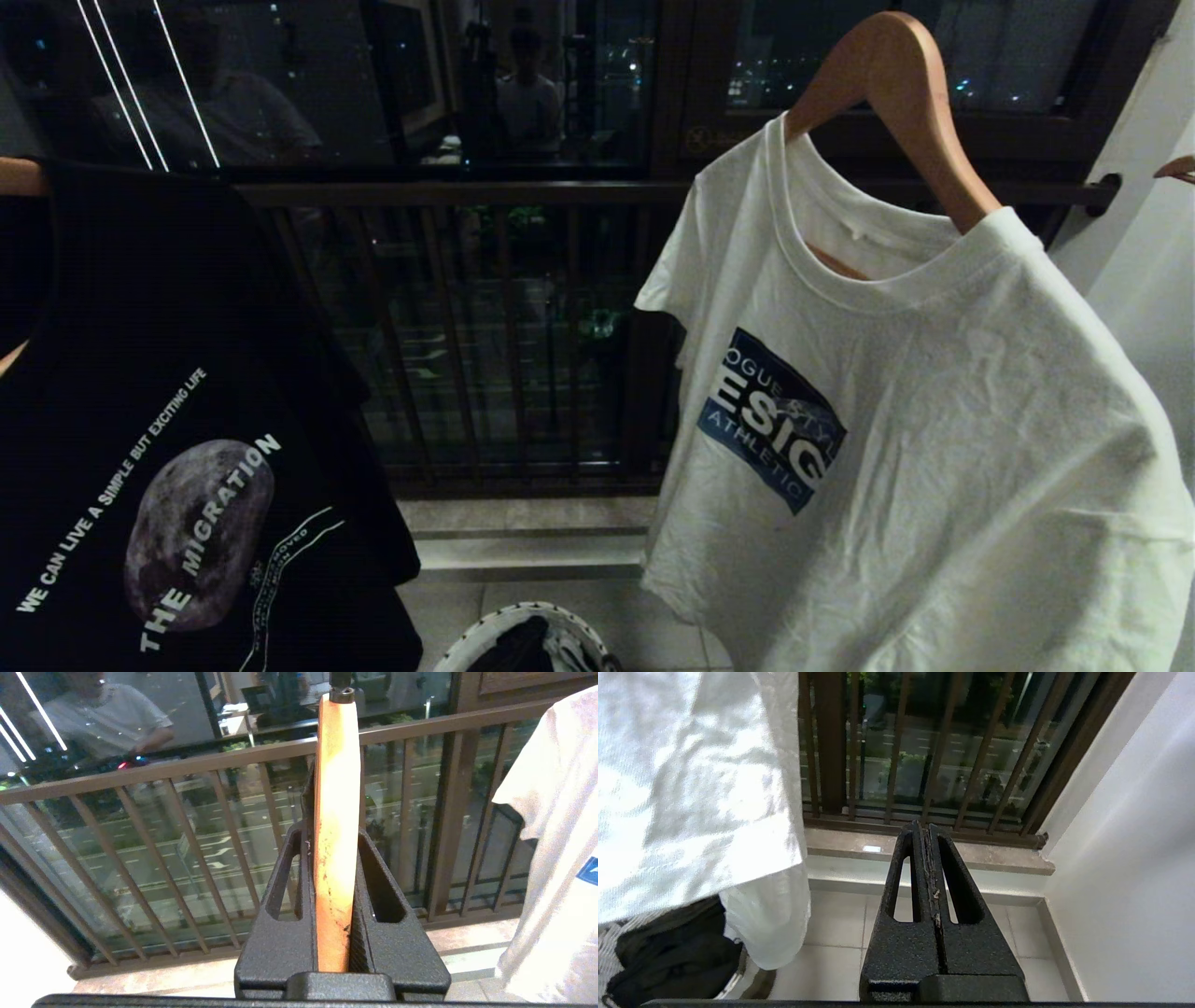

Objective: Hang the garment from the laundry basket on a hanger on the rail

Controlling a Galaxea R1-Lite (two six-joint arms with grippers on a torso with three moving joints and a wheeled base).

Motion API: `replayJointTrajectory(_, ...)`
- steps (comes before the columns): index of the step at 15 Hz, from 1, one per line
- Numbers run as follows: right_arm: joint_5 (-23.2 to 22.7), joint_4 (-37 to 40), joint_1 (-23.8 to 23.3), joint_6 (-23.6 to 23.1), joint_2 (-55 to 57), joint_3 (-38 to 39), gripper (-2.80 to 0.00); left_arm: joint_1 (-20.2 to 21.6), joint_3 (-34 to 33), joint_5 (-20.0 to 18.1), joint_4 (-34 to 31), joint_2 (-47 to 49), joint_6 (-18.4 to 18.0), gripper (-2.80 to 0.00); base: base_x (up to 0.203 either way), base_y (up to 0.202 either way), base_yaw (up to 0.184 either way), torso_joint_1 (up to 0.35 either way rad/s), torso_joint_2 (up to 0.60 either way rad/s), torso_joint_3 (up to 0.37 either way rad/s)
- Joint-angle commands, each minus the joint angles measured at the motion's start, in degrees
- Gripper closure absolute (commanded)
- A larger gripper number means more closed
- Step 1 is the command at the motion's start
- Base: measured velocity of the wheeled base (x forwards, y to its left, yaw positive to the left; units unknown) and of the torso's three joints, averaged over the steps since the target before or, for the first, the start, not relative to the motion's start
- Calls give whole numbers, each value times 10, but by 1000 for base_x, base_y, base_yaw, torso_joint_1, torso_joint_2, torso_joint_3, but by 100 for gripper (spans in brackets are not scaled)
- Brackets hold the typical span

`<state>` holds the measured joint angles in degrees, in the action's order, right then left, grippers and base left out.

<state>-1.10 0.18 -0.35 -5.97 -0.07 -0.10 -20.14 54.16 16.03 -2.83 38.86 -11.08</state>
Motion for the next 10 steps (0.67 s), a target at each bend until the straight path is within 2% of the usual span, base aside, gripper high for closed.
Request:
replayJointTrajectory(1, 0, 0, 0, -1, 1, 0, 0, 0, 0, 1, 0, 0, -1, 0, 0, 41, -29, 7, 2, -2)
replayJointTrajectory(3, 0, 0, 0, -1, 1, 0, 0, -1, 1, 1, 0, 0, -1, 0, 1, 120, -10, 2, 2, 3)
replayJointTrajectory(8, 0, 0, 0, 0, 1, 0, 0, -3, 2, -2, 2, 2, -2, 0, 0, 195, -4, 4, 2, 1)
replayJointTrajectory(10, 0, 0, 0, 0, 1, 0, 0, -3, 2, -22, 2, -4, 0, 0, 0, 197, -4, 1, 1, 0)
